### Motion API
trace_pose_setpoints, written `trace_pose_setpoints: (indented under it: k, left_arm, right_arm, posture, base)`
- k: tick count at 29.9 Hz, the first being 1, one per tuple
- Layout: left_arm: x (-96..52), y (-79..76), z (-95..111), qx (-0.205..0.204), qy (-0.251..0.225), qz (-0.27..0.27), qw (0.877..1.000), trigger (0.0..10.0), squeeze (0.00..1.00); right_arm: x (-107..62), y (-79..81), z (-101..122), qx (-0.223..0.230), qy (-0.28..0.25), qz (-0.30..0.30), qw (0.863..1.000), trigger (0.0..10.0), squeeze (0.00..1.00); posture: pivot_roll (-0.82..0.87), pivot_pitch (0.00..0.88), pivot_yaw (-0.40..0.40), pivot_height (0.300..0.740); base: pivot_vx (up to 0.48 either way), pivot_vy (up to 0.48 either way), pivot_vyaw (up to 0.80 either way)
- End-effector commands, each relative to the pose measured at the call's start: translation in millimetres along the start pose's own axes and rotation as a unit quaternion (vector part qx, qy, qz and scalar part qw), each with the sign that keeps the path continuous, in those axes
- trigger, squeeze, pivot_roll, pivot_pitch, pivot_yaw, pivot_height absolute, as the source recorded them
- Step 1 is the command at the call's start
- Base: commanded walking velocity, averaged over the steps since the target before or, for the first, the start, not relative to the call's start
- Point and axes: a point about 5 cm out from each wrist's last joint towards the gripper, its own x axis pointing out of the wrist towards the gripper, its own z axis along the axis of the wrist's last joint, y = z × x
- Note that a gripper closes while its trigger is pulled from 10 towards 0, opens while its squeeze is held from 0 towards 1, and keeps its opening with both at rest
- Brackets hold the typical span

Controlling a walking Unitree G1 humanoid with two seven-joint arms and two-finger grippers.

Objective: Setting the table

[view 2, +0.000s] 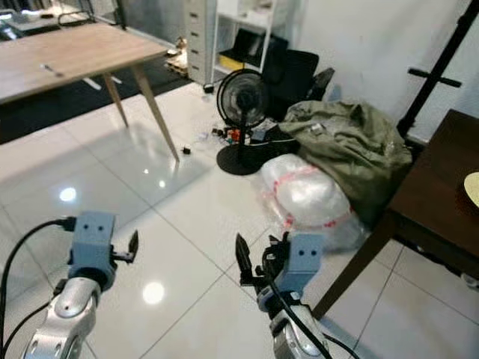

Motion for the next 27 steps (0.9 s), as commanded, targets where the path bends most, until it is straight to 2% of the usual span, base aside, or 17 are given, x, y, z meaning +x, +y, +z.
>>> trace_pose_setpoints:
  k: [1, 5, 7, 8, 9, 10, 11, 14, 16, 17, 18, 20, 22, 24, 27]
  left_arm:
    - [-0.3, -3.9, -3.0, 0.001, 0.005, -0.005, 1.0, 10.0, 0.0]
    - [0.1, -4.5, -3.2, 0.0, 0.003, -0.004, 1.0, 10.0, 0.0]
    - [0.2, -5.4, -3.0, -0.002, 0.002, -0.006, 1.0, 10.0, 0.0]
    - [0.0, -6.8, -2.4, -0.005, -0.001, -0.011, 1.0, 10.0, 0.0]
    - [0.0, -6.8, -2.4, -0.005, -0.001, -0.011, 1.0, 10.0, 0.0]
    - [-0.2, -7.8, -1.9, -0.007, -0.004, -0.015, 1.0, 10.0, 0.0]
    - [-1.1, -12.5, 0.9, -0.014, -0.014, -0.038, 0.999, 10.0, 0.0]
    - [-1.4, -14.0, 2.0, -0.016, -0.018, -0.045, 0.999, 10.0, 0.0]
    - [-2.5, -21.0, 6.4, -0.023, -0.034, -0.081, 0.996, 10.0, 0.0]
    - [-3.6, -26.3, 9.8, -0.025, -0.045, -0.11, 0.993, 10.0, 0.0]
    - [-3.6, -26.3, 9.8, -0.025, -0.045, -0.11, 0.993, 10.0, 0.0]
    - [-5.4, -35.2, 16.4, -0.019, -0.066, -0.156, 0.985, 10.0, 0.0]
    - [-5.6, -37.2, 18.1, -0.017, -0.071, -0.164, 0.984, 10.0, 0.0]
    - [-4.0, -40.1, 21.1, -0.007, -0.08, -0.173, 0.982, 10.0, 0.0]
    - [-2.0, -41.8, 23.4, -0.002, -0.085, -0.176, 0.981, 10.0, 0.0]
  right_arm:
    - [-2.7, -5.4, -1.7, -0.006, 0.007, -0.013, 1.0, 10.0, 0.0]
    - [-2.5, -6.7, -1.4, -0.017, 0.006, -0.02, 1.0, 10.0, 0.0]
    - [-1.6, -10.5, 0.9, -0.054, 0.002, -0.033, 0.998, 10.0, 0.0]
    - [-0.2, -15.3, 3.0, -0.087, -0.002, -0.045, 0.995, 10.0, 0.0]
    - [-0.2, -15.3, 3.0, -0.087, -0.002, -0.045, 0.995, 10.0, 0.0]
    - [0.7, -18.5, 4.4, -0.11, -0.004, -0.052, 0.993, 10.0, 0.0]
    - [4.0, -32.6, 10.6, -0.194, -0.007, -0.08, 0.978, 10.0, 0.0]
    - [5.0, -37.2, 13.1, -0.219, -0.009, -0.089, 0.972, 10.0, 0.0]
    - [6.0, -56.5, 19.4, -0.242, -0.01, -0.124, 0.962, 10.0, 0.0]
    - [5.8, -66.8, 22.0, -0.247, -0.008, -0.141, 0.959, 10.0, 0.0]
    - [5.8, -66.8, 22.0, -0.247, -0.008, -0.141, 0.959, 10.0, 0.0]
    - [4.9, -79.6, 26.3, -0.25, -0.006, -0.154, 0.956, 10.0, 0.0]
    - [4.8, -81.6, 26.9, -0.251, -0.005, -0.155, 0.956, 10.0, 0.0]
    - [4.9, -82.2, 26.4, -0.214, -0.007, -0.145, 0.966, 10.0, 0.0]
    - [4.1, -82.3, 25.3, -0.195, -0.009, -0.137, 0.971, 10.0, 0.0]
  posture:
    - [-0.03, 0.107, 0.057, 0.74]
    - [-0.03, 0.109, 0.056, 0.74]
    - [-0.03, 0.109, 0.056, 0.74]
    - [-0.03, 0.109, 0.057, 0.74]
    - [-0.03, 0.109, 0.057, 0.74]
    - [-0.03, 0.109, 0.057, 0.74]
    - [-0.03, 0.109, 0.057, 0.74]
    - [-0.03, 0.109, 0.057, 0.74]
    - [-0.03, 0.106, 0.069, 0.74]
    - [-0.02, 0.104, 0.073, 0.74]
    - [-0.02, 0.104, 0.073, 0.74]
    - [-0.02, 0.103, 0.083, 0.74]
    - [-0.02, 0.103, 0.083, 0.74]
    - [-0.02, 0.102, 0.095, 0.74]
    - [-0.02, 0.103, 0.095, 0.74]
  base:
    - [0.48, 0.0, 0.0]
    - [0.48, 0.0, 0.0]
    - [0.48, 0.0, 0.0]
    - [0.48, 0.0, 0.0]
    - [0.48, 0.0, 0.0]
    - [0.48, 0.0, 0.0]
    - [0.48, 0.0, 0.0]
    - [0.48, 0.0, 0.0]
    - [0.48, 0.0, 0.0]
    - [0.48, 0.0, 0.0]
    - [0.48, 0.0, 0.0]
    - [0.48, 0.0, 0.0]
    - [0.48, 0.0, 0.0]
    - [0.48, 0.0, 0.0]
    - [0.48, 0.0, 0.0]
